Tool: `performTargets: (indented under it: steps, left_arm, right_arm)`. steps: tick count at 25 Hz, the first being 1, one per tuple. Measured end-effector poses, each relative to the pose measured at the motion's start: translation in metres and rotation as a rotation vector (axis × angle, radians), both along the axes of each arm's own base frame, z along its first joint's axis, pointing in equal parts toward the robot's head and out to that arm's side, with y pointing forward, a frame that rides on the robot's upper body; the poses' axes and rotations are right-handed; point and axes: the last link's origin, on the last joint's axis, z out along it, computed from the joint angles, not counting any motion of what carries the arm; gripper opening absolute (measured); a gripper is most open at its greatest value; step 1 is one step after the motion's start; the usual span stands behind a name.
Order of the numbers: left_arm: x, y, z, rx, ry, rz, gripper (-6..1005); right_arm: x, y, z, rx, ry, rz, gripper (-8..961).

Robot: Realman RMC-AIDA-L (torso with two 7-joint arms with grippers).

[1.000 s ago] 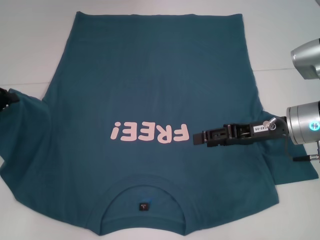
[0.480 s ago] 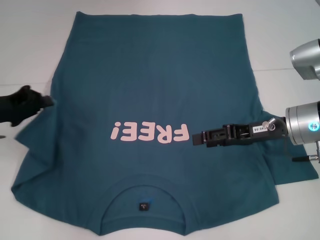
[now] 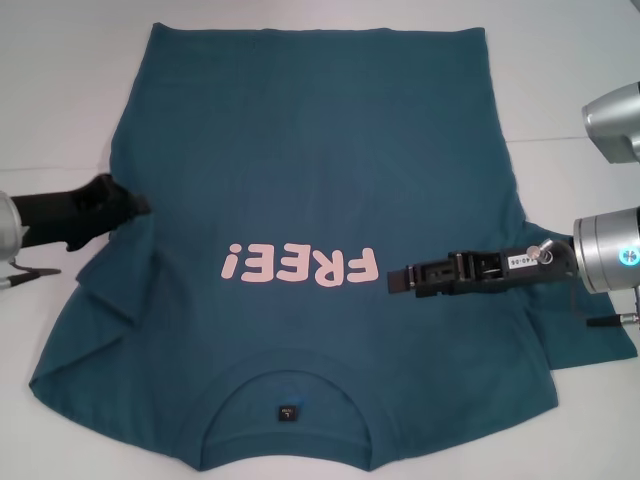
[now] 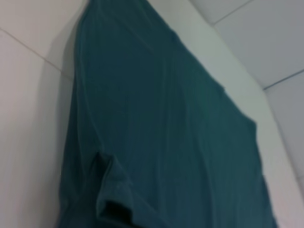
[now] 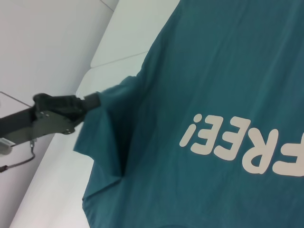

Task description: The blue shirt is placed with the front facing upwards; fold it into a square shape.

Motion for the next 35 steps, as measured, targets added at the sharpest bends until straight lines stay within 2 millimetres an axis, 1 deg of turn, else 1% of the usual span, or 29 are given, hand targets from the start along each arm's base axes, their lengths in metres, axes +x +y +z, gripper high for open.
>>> performTargets:
  steps: [3,11,15,19,25,29,35]
  left_arm:
    - [-0.001,0.001,-0.002,-0.013,0.066,-0.026,3]
    - [0.004,0.005,0.012,-0.012,0.182,-0.131,3]
    - [0.009,0.013,0.011,-0.015,0.291,-0.177,3]
    - [0.018,0.021,0.004,-0.031,0.436,-0.239,3]
    - [0.039,0.031,-0.018,-0.103,0.647,-0.360,2]
    - [0.045,0.031,-0.027,-0.125,0.692,-0.398,2]
    - [0.045,0.029,-0.030,-0.135,0.709,-0.421,3]
  right_arm:
    - [0.002,0.000,0.001,0.006,-0.007,0.011,682]
    - [0.012,-0.003,0.001,0.037,-0.015,0.004,681]
    - [0.016,-0.005,0.000,0.047,-0.018,-0.009,681]
    - [0.018,-0.004,0.001,0.063,-0.020,-0.013,681]
    - [0.020,-0.002,0.004,0.080,-0.017,-0.016,683]
    - [0.021,-0.001,0.007,0.088,-0.018,-0.018,683]
    - [0.024,-0.003,0.008,0.092,-0.017,-0.026,682]
